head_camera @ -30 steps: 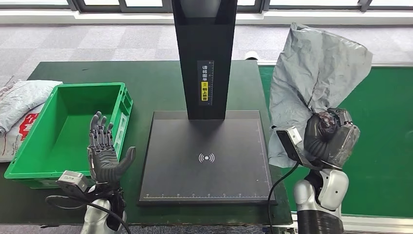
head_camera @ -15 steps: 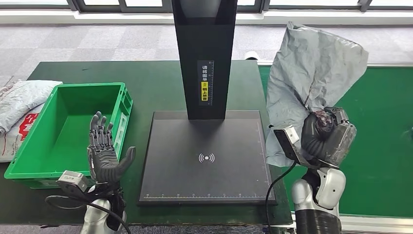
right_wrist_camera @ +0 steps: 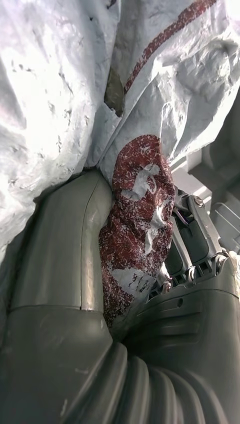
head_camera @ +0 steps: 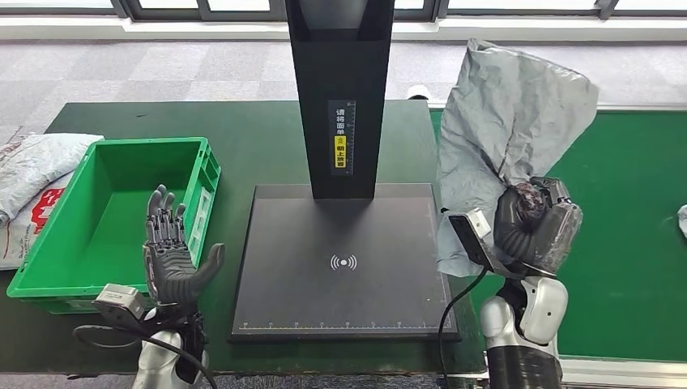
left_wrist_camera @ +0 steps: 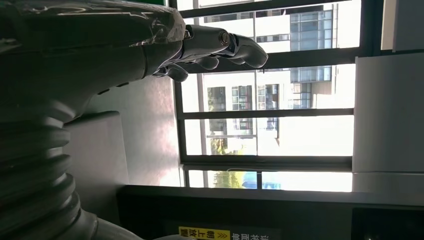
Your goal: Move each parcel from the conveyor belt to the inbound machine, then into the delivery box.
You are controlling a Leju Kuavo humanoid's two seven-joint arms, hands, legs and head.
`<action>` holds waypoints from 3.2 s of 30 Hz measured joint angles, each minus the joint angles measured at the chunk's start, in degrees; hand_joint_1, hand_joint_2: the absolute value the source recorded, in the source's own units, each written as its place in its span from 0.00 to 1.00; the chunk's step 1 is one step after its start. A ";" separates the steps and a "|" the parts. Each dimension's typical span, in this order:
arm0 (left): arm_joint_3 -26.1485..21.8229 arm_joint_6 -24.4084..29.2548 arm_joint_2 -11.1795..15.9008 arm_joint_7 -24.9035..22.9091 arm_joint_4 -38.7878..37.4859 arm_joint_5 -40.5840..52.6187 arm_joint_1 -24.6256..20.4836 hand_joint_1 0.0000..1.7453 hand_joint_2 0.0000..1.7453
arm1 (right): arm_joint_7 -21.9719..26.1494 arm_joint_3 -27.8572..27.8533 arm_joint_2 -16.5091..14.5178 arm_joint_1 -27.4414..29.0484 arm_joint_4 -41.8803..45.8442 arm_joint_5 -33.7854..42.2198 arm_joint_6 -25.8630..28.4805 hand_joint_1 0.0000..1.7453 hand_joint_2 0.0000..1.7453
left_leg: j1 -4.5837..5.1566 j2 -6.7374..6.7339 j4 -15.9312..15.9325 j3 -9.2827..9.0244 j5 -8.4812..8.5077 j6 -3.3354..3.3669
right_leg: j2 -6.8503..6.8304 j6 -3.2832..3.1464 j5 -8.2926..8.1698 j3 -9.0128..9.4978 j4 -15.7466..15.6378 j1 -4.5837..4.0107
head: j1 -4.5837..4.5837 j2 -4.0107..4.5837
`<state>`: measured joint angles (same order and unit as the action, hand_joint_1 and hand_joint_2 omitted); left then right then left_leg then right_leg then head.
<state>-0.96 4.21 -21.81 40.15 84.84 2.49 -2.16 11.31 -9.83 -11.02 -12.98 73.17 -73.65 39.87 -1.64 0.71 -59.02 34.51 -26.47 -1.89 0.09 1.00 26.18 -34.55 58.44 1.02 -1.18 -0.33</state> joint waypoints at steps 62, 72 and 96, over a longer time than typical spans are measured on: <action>-0.74 -0.30 0.31 0.00 -2.46 -0.31 -1.51 0.00 1.00 | 3.84 0.14 -0.81 0.26 -1.57 -2.28 0.15 1.00 1.00 | 0.00 -0.01 0.00 -0.01 0.00 0.00 | 0.03 0.00 0.00 -0.03 0.00 0.00 | 0.00 0.00; -0.74 -0.34 0.31 0.00 -2.46 -0.31 -1.43 0.00 1.00 | 3.48 0.32 -0.90 0.49 -1.41 -2.55 0.17 1.00 1.00 | 0.00 -0.01 0.00 -0.01 0.00 0.00 | 0.03 0.00 0.00 -0.03 0.00 0.00 | 0.00 -0.01; -0.74 -0.69 0.27 0.00 -2.48 -0.25 -1.05 0.00 1.00 | 3.78 5.92 -2.36 -1.39 -5.65 -2.21 -2.44 1.00 1.00 | -0.02 -0.02 0.01 0.00 0.01 -0.02 | 0.05 -0.01 0.00 -0.03 0.01 -0.02 | 0.00 -0.01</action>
<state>-1.70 3.52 -21.54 40.15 82.36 2.25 -3.21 15.08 -3.91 -13.37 -14.37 67.51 -75.85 37.43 -1.66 0.69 -59.01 34.51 -26.45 -1.91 0.14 1.00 26.18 -34.59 58.45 0.99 -1.18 -0.33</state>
